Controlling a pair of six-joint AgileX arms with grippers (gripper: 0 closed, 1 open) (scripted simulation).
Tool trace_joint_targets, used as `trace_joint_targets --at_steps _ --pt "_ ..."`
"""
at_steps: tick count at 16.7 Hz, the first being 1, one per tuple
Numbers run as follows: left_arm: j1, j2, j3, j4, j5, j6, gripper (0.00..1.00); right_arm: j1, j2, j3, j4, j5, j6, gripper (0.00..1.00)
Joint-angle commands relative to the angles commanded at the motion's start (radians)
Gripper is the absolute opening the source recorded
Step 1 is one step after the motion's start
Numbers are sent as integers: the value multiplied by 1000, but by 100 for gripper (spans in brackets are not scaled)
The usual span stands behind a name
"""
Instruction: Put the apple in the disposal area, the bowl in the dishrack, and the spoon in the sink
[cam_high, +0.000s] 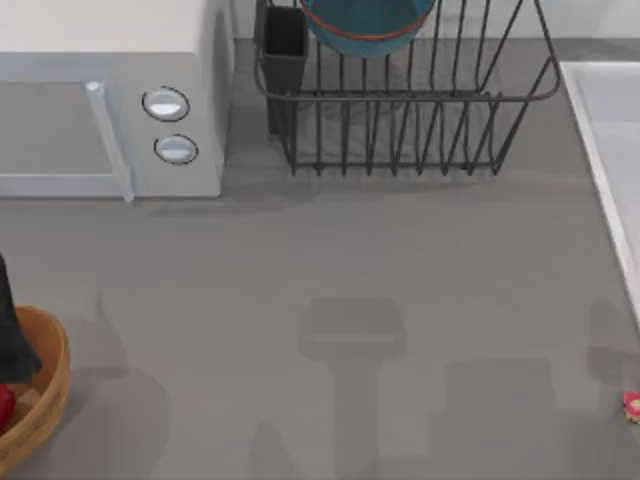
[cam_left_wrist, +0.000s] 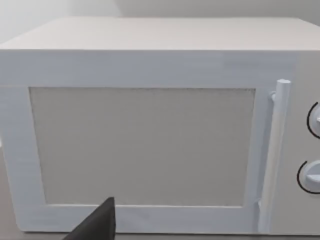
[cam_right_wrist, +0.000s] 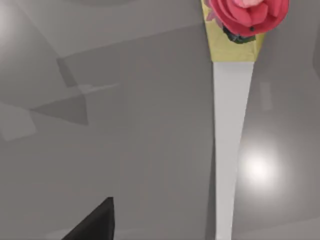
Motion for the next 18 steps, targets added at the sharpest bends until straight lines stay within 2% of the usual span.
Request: trace_joint_targets --at_steps 5,10,18 --pt "0 0 0 0 0 0 100 2 108 -120 229 0 3 100" --pt "0 0 0 0 0 0 100 2 122 -134 252 0 3 100" --pt "0 0 0 0 0 0 100 2 122 -134 252 0 3 40"
